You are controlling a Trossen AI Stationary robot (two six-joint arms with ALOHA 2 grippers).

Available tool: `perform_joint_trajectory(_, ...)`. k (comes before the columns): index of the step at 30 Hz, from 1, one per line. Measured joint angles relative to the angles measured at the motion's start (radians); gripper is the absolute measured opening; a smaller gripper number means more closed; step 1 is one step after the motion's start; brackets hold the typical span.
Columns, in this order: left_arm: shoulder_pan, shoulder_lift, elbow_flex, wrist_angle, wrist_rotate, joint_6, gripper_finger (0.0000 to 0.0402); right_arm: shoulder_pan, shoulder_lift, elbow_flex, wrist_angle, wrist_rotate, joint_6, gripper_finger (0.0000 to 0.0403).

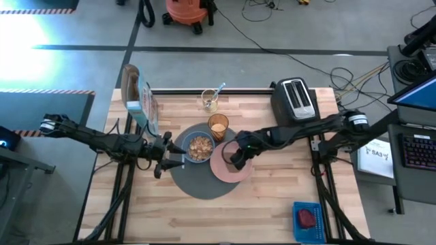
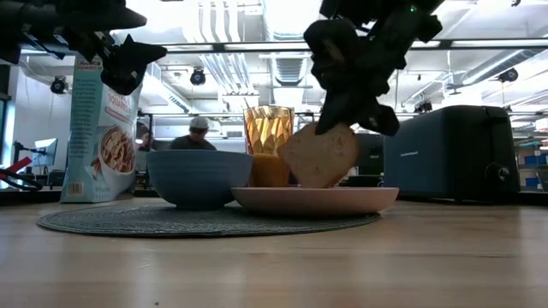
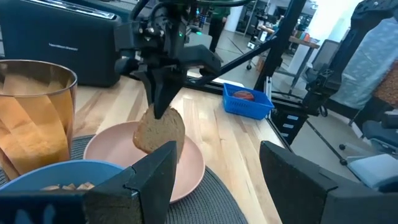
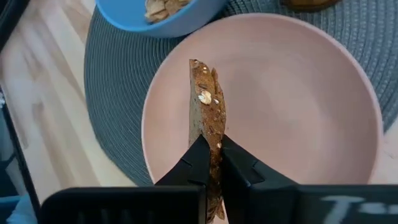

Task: Arrange a breakfast setting
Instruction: Put the bread on the pink plate, then put the apple on the pink plate

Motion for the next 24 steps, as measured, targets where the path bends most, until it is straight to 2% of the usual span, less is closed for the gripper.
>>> perform_joint_trajectory(6, 0.000, 0.002, 0.000, -0.009, 0.008, 0.001, 0.0213, -0.001, 0.044, 0.000, 0.001, -0.007, 0.011, 0.0030)
perform_joint_trajectory(13, 0.000, 0.002, 0.000, -0.009, 0.011, 0.002, 0.0213, -0.001, 0.052, 0.000, 0.004, -0.011, -0.021, 0.0074)
perform_joint_trajectory(19, 0.000, 0.002, 0.000, -0.011, 0.011, 0.002, 0.0213, -0.003, -0.007, 0.000, -0.048, -0.014, -0.020, 0.0111)
perform_joint_trajectory(24, 0.000, 0.002, 0.000, -0.011, 0.010, 0.002, 0.0213, 0.004, -0.094, 0.000, -0.171, -0.024, 0.026, 0.0117)
